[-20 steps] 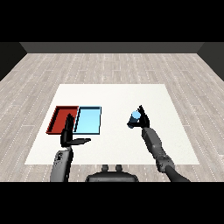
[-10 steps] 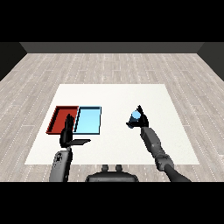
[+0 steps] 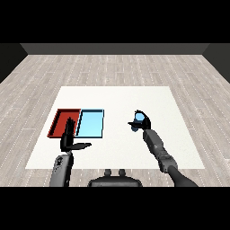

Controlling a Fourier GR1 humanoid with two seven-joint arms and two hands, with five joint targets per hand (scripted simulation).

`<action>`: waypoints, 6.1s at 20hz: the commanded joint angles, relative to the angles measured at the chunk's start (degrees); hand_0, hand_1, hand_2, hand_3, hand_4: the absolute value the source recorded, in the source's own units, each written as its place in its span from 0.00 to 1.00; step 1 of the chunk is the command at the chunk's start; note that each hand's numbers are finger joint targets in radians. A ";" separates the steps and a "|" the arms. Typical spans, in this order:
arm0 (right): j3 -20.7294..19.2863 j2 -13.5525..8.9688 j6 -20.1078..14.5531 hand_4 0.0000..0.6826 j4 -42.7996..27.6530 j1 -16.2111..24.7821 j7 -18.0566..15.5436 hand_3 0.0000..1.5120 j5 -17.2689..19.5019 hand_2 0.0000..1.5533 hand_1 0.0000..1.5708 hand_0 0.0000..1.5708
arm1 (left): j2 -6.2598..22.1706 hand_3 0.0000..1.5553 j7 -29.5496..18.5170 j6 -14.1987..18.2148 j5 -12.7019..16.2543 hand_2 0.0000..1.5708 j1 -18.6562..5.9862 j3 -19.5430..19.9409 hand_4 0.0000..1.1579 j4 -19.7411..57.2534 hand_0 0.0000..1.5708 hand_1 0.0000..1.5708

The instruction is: Pick the blue can and put it in the blue box

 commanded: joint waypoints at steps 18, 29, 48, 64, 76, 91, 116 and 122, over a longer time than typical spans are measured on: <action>7.48 3.30 -6.90 0.76 -18.40 4.90 0.65 0.90 4.45 0.95 0.93 0.93 | -0.31 0.00 -0.34 -1.60 0.07 0.00 0.91 -1.34 0.00 0.20 0.00 0.00; 10.81 4.59 -7.38 0.81 -29.86 4.44 7.92 0.89 4.77 0.95 0.92 0.92 | -2.54 0.00 3.70 2.75 -1.68 0.00 -5.65 -9.37 0.00 3.15 0.00 0.00; 24.87 5.22 -14.56 0.82 -53.75 16.52 18.26 0.91 5.29 0.95 0.92 0.92 | -2.57 0.00 5.99 6.11 4.27 0.00 -12.99 -16.80 0.00 7.47 0.00 0.00; 31.79 5.23 -17.74 0.82 -59.31 18.08 19.79 0.91 1.37 0.94 0.91 0.91 | -2.57 0.00 2.13 15.62 9.29 0.00 -17.60 -27.40 0.00 18.07 0.00 0.00; 30.92 5.23 -14.04 0.81 -52.48 13.21 15.87 0.91 -2.41 0.94 0.91 0.91 | -2.57 0.00 0.49 17.58 17.81 0.00 -28.70 -29.12 0.00 29.49 0.00 0.00; 33.64 5.23 -13.80 0.80 -54.41 15.03 15.41 0.92 -2.40 0.94 0.91 0.91 | -2.57 0.00 1.35 21.72 20.43 0.00 -31.96 -32.73 0.00 32.75 0.00 0.00; 44.65 5.17 -23.90 0.75 -54.12 11.12 14.44 0.91 -7.50 0.94 0.92 0.92 | -2.48 0.86 4.84 34.65 27.40 0.93 -38.34 -37.68 0.94 33.76 0.92 0.92; 41.08 3.92 -19.05 0.77 -58.43 15.83 16.51 0.91 -5.50 0.94 0.90 0.90 | -2.49 0.94 0.59 37.06 28.86 0.99 -37.15 -42.00 0.98 38.83 1.00 1.00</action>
